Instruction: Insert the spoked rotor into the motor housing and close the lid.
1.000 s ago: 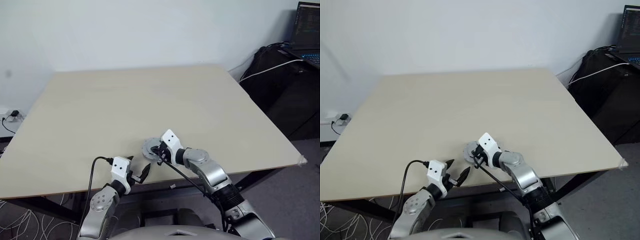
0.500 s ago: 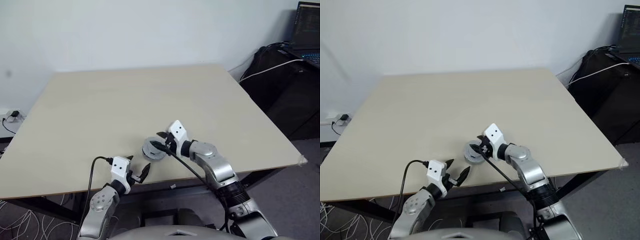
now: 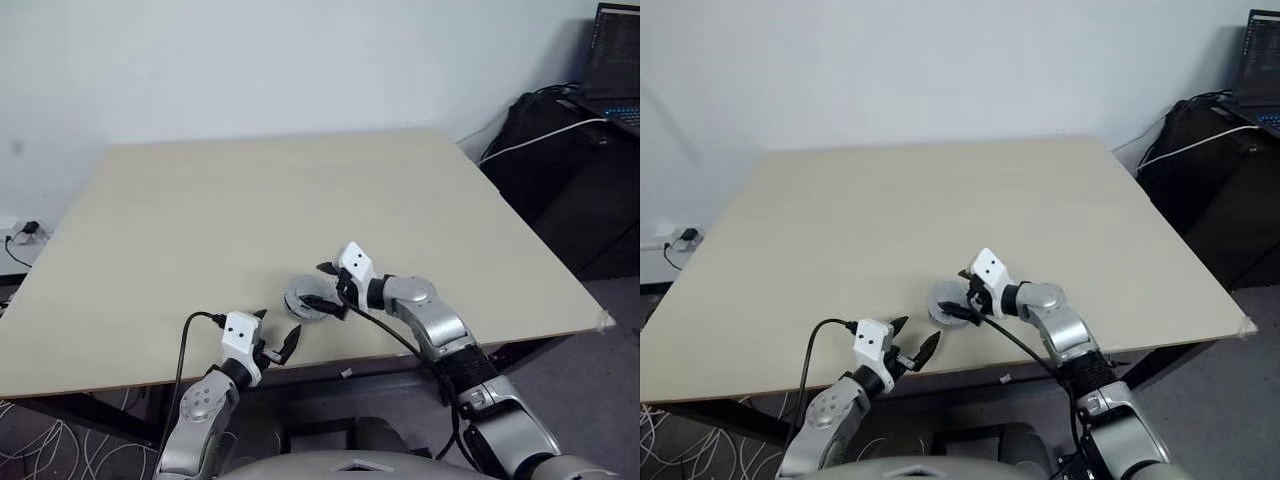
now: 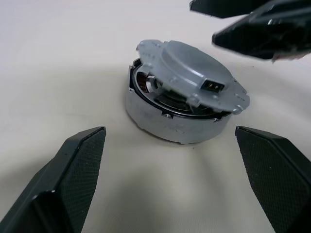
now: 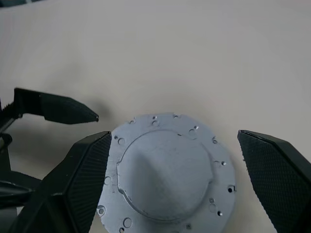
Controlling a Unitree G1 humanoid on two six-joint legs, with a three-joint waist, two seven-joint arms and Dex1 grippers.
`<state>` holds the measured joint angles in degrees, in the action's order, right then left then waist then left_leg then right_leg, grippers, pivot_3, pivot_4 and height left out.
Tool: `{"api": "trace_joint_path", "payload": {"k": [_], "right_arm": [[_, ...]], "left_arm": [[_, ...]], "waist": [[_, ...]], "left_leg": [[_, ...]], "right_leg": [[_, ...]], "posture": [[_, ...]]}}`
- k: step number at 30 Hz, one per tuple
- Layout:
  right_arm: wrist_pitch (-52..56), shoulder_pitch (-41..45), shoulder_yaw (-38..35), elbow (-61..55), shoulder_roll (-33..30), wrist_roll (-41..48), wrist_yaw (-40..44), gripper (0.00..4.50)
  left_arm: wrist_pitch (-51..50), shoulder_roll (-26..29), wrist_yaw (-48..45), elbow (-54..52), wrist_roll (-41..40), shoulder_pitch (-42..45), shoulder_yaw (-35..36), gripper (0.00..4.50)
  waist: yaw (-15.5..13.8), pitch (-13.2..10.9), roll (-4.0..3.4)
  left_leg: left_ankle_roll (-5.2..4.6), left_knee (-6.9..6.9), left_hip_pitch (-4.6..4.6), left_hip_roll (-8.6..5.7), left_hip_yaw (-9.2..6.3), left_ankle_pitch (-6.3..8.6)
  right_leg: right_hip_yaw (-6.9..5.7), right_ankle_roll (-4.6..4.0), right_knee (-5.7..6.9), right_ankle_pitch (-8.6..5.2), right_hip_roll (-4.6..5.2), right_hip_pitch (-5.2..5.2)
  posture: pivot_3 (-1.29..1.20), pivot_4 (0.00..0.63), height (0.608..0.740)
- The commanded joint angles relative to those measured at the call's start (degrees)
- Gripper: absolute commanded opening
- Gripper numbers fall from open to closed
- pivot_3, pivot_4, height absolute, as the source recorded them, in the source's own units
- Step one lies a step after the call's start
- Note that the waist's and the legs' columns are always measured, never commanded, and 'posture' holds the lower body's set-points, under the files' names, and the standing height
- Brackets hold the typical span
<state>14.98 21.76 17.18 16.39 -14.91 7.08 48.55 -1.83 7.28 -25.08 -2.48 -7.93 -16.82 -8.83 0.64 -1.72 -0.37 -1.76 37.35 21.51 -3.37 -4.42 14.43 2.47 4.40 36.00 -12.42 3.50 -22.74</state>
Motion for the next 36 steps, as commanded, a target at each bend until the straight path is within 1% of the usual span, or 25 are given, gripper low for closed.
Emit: {"api": "trace_joint_path", "payload": {"k": [1,4,16,17,18,20,27,36], "right_arm": [[-2.0,2.0,0.2,1.9,0.6,-0.4,1.3,4.46],[-2.6,2.3,0.6,3.6,1.0,-1.0,1.5,4.46],[-5.0,3.7,0.2,9.1,2.5,-3.1,0.4,4.46],[-4.9,3.8,0.0,9.3,2.7,-3.0,0.4,4.07],[-4.9,3.9,0.0,9.4,2.8,-3.0,0.4,3.87],[-5.1,3.8,-0.1,9.3,2.8,-3.0,0.4,3.24],[-3.4,2.5,-0.9,6.6,3.3,-2.2,-0.9,3.23],[-0.6,-0.2,2.3,3.7,4.0,-5.4,-3.1,3.23]], "left_arm": [[1.0,0.3,-0.1,-2.5,-0.5,0.4,0.0,4.5],[1.0,0.2,-0.1,-2.6,-0.5,0.2,0.0,4.5],[0.9,0.1,0.3,-3.3,-0.6,-0.7,0.1,4.5],[0.9,0.1,0.4,-3.3,-0.6,-0.7,0.2,4.5],[0.9,0.1,0.4,-3.3,-0.7,-0.7,0.2,4.5],[0.8,0.0,0.5,-3.4,-0.7,-0.7,0.3,4.5],[0.7,0.1,0.5,-3.3,-0.8,-0.6,0.3,4.5],[0.5,0.0,0.2,-3.1,-0.9,-0.3,0.1,4.5]], "waist": [[0.0,0.0,0.0],[0.0,0.0,0.0],[0.0,0.0,-0.01],[0.0,0.0,-0.02],[0.0,0.0,-0.02],[0.0,0.0,-0.03],[0.0,0.0,-0.03],[0.1,0.1,-0.08]], "left_leg": [[0.0,0.0,0.0,0.0,0.0,0.0],[0.0,0.0,0.0,-0.01,0.0,0.0],[0.0,0.0,-0.01,-0.01,0.0,0.0],[0.0,0.0,-0.01,-0.01,0.0,0.0],[0.0,0.0,-0.02,-0.01,0.0,0.0],[0.0,0.0,-0.02,-0.01,0.0,0.0],[0.0,0.0,-0.02,-0.01,0.0,-0.01],[0.01,0.0,-0.02,-0.01,0.0,0.0]], "right_leg": [[0.0,-0.05,0.0,0.03,0.0,0.0],[0.0,-0.24,0.0,0.15,0.0,0.0],[0.0,-0.26,0.01,0.16,-0.02,0.0],[0.0,-0.26,0.01,0.16,-0.02,0.0],[0.0,-0.27,0.01,0.16,-0.02,0.01],[0.01,-0.27,0.02,0.17,-0.02,0.0],[0.01,-0.27,0.02,0.17,-0.02,0.0],[0.01,-0.27,0.02,0.16,-0.02,0.0]], "posture": [[0.0,0.0,0.74],[0.0,0.0,0.74],[0.0,0.0,0.74],[0.0,0.0,0.74],[0.0,0.0,0.74],[0.0,0.0,0.74],[0.0,0.0,0.74],[0.0,0.0,0.74]]}}
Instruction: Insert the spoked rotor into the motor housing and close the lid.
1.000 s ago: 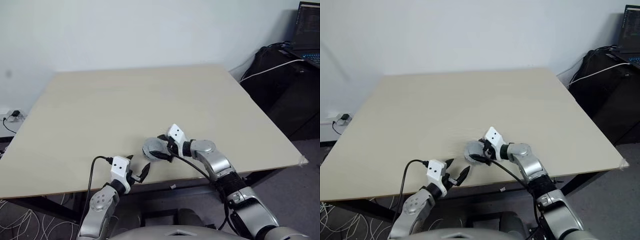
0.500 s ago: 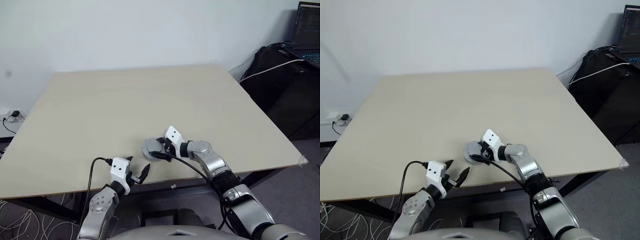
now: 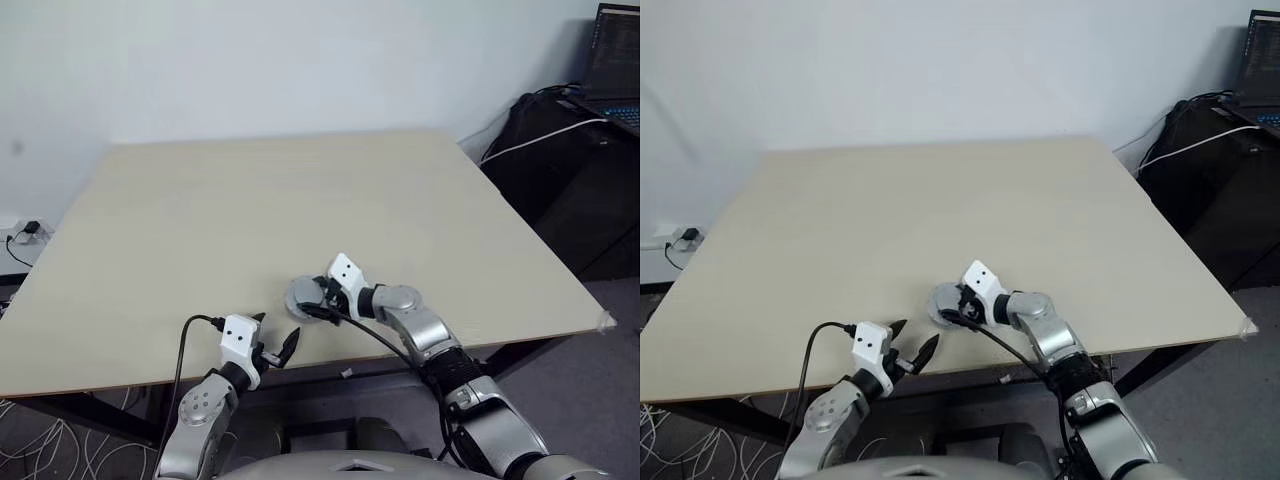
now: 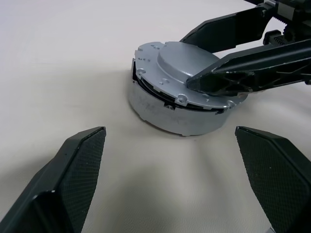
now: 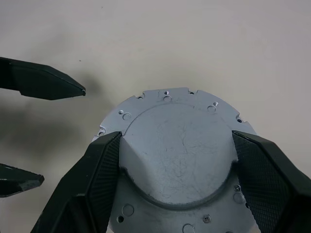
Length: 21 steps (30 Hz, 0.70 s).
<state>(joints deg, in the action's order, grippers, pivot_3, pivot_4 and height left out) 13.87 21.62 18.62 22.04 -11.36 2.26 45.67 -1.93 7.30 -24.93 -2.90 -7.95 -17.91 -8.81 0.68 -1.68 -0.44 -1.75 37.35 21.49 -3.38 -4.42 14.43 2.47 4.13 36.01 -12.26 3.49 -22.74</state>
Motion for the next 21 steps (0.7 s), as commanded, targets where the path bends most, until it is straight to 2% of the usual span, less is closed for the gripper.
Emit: {"api": "trace_joint_path", "payload": {"k": [1,21], "right_arm": [[0.8,0.0,1.0,-1.9,0.6,-0.9,-0.6,3.23],[2.4,1.9,2.3,1.0,1.4,-6.2,-6.0,3.23]], "left_arm": [[0.6,0.0,0.1,-2.6,-0.8,0.8,0.1,4.5],[0.5,-0.4,0.2,-2.5,-0.9,0.8,0.2,4.5]], "waist": [[0.0,0.0,-0.02],[0.3,0.2,-0.22]], "left_leg": [[0.0,0.0,-0.01,0.0,0.0,0.0],[0.21,0.0,-0.34,0.02,0.01,0.12]], "right_leg": [[0.0,0.0,0.0,0.0,0.0,0.0],[0.03,0.29,0.04,-0.18,-0.02,0.3]], "posture": [[0.0,0.0,0.74],[0.0,0.0,0.74]]}}
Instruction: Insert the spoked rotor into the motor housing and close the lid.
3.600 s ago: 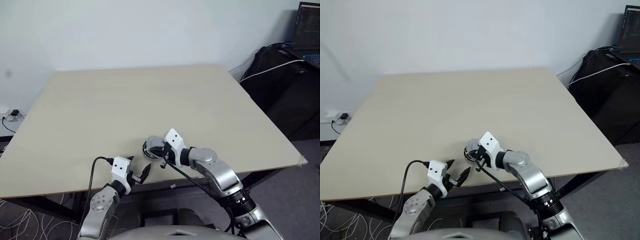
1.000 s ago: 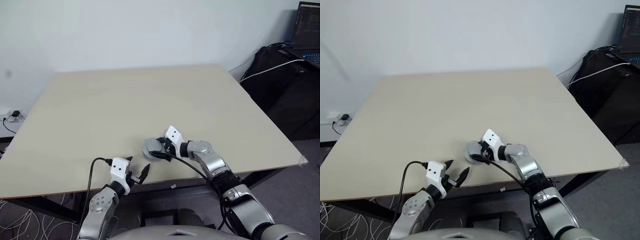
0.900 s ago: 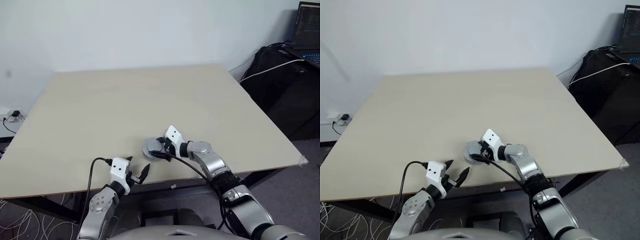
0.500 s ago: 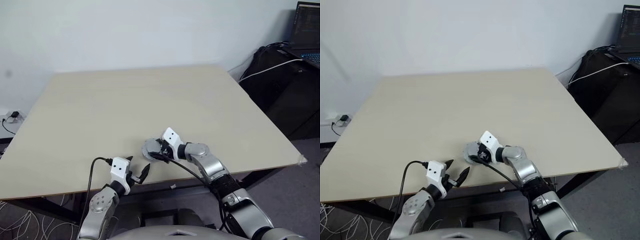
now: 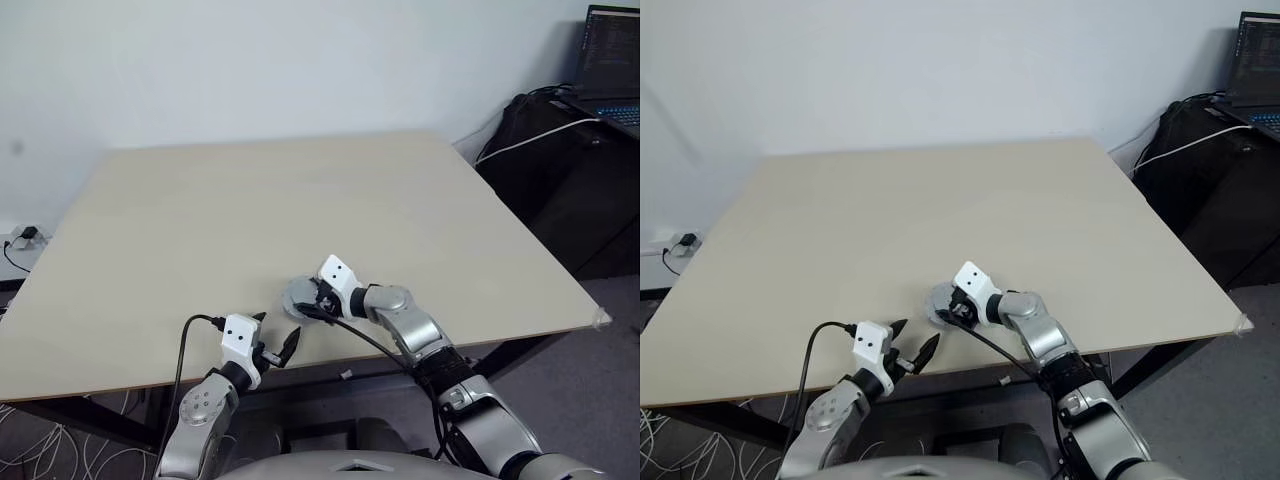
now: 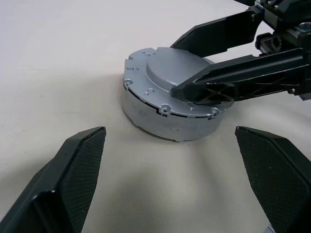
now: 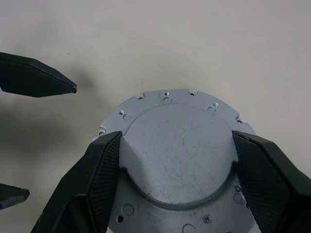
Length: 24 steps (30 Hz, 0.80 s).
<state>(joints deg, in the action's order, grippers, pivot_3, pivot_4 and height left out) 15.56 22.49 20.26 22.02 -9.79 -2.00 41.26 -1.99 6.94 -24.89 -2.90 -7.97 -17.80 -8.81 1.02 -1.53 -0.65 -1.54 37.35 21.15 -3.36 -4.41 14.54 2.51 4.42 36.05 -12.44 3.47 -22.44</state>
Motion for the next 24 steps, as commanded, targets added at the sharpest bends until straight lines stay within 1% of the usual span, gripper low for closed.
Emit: {"api": "trace_joint_path", "payload": {"k": [1,7,12,17,24], "right_arm": [[0.7,1.1,0.7,1.1,-0.1,-2.1,-1.7,3.23],[1.4,1.5,1.2,1.8,-0.3,-2.6,-1.7,3.23],[3.9,1.3,2.8,1.1,-1.5,-2.9,1.0,3.23],[6.3,0.7,3.2,0.2,-2.2,-2.7,1.6,3.23],[7.0,0.3,3.1,-0.4,-2.4,-2.7,1.2,3.23]], "left_arm": [[0.6,-0.1,0.2,-2.5,-0.9,0.7,0.2,4.5],[0.5,0.0,0.2,-2.5,-0.8,0.7,0.2,4.5],[0.6,0.1,0.1,-2.5,-0.8,0.7,0.2,4.5],[0.6,0.4,-0.1,-2.5,-0.5,0.8,0.1,4.5],[0.4,1.4,-0.1,-1.6,-0.4,3.7,1.3,4.5]], "waist": [[0.0,0.0,-0.01],[0.2,0.0,-0.07],[0.2,0.2,-0.22],[-0.1,0.3,-0.25],[-0.4,0.3,-0.25]], "left_leg": [[0.0,0.0,-0.01,0.0,0.0,0.0],[0.02,0.0,-0.1,0.0,0.0,0.01],[0.02,0.0,-0.11,0.0,0.0,0.01],[0.02,-0.04,-0.1,-0.02,0.0,0.01],[0.02,-0.07,-0.1,-0.02,0.0,0.02]], "right_leg": [[0.0,0.0,0.0,0.0,0.0,0.01],[0.01,0.0,0.04,0.0,0.0,0.07],[0.02,0.01,0.04,0.0,0.01,0.08],[0.01,-0.02,0.0,-0.03,0.02,0.08],[0.0,-0.03,-0.01,-0.05,0.03,0.08]], "posture": [[0.0,0.0,0.74],[0.0,0.0,0.74],[0.0,0.0,0.74],[0.0,0.0,0.74],[0.0,0.0,0.74]]}}
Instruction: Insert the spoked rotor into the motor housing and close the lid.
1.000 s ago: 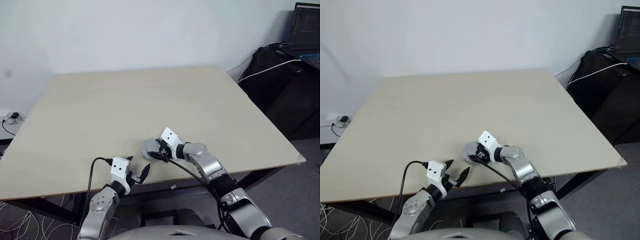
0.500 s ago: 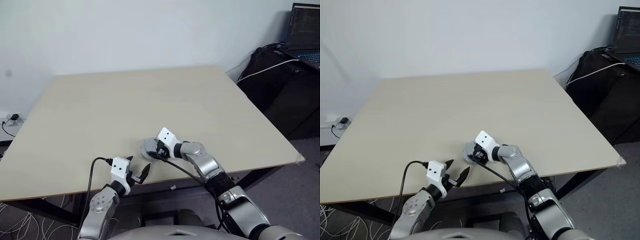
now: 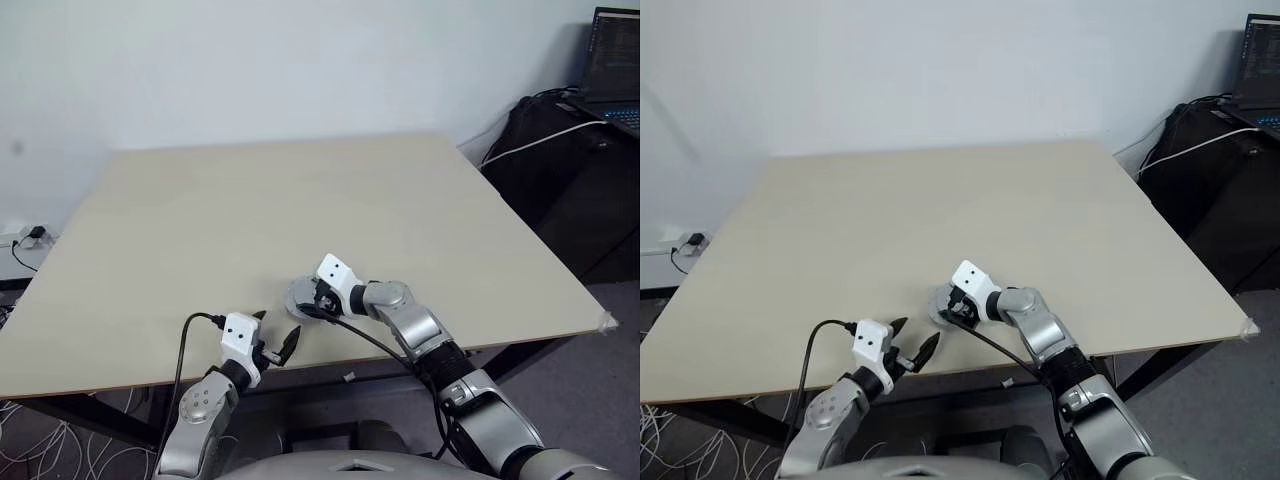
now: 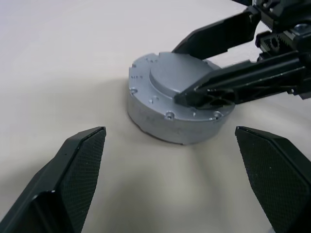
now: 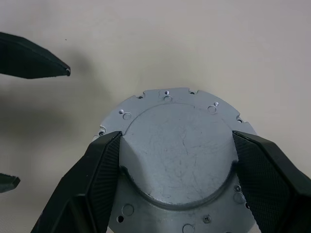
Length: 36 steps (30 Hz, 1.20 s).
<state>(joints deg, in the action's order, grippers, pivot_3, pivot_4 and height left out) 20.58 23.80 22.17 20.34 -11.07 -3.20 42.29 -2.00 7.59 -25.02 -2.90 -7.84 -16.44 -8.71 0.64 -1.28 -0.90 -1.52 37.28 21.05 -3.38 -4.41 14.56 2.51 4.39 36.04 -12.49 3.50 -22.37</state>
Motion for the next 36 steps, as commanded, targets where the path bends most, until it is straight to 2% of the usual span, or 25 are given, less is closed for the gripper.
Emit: {"api": "trace_joint_path", "payload": {"k": [1,6,9,20,36], "right_arm": [[2.0,-1.1,1.2,1.3,-1.1,-1.5,0.1,3.23],[1.9,-1.2,1.1,1.2,-1.2,-1.6,-0.3,3.23],[1.8,-1.1,1.0,1.2,-1.1,-1.6,-0.5,3.23],[1.8,-0.9,1.0,1.1,-0.8,-1.5,-0.9,3.23],[1.7,-0.8,1.3,1.2,-0.6,-1.5,-1.1,3.23]], "left_arm": [[-0.1,0.9,0.0,-1.5,-1.0,3.0,1.8,4.5],[-8.9,-1.6,3.2,-1.6,-10.4,9.2,9.6,4.5],[-14.1,-1.6,3.7,-1.0,-13.3,12.0,11.7,3.59],[-28.4,-1.5,5.9,2.6,-16.3,20.1,13.5,0.02],[-46.4,1.8,-0.5,3.1,-21.8,27.4,11.7,0.02]], "waist": [[0.0,0.0,0.0],[0.0,0.0,0.06],[0.0,0.1,0.1],[0.1,0.1,0.21],[0.2,0.1,0.24]], "left_leg": [[0.0,0.0,0.0,0.0,0.0,0.0],[-0.04,-0.01,0.0,0.0,-0.01,-0.03],[-0.15,-0.01,-0.02,-0.01,-0.02,-0.09],[-0.09,-0.03,-0.07,-0.05,-0.03,-0.07],[-0.08,-0.06,-0.09,-0.05,-0.04,-0.08]], "right_leg": [[0.0,0.0,0.0,0.0,0.0,0.0],[-0.01,0.01,0.0,0.01,-0.01,0.01],[-0.02,0.04,0.0,0.03,-0.02,0.02],[0.0,0.04,-0.02,0.02,-0.02,0.07],[0.01,0.04,-0.02,0.02,-0.03,0.07]], "posture": [[0.0,0.0,0.74],[0.0,0.0,0.74],[0.0,0.0,0.74],[0.0,0.0,0.74],[0.0,0.0,0.74]]}}
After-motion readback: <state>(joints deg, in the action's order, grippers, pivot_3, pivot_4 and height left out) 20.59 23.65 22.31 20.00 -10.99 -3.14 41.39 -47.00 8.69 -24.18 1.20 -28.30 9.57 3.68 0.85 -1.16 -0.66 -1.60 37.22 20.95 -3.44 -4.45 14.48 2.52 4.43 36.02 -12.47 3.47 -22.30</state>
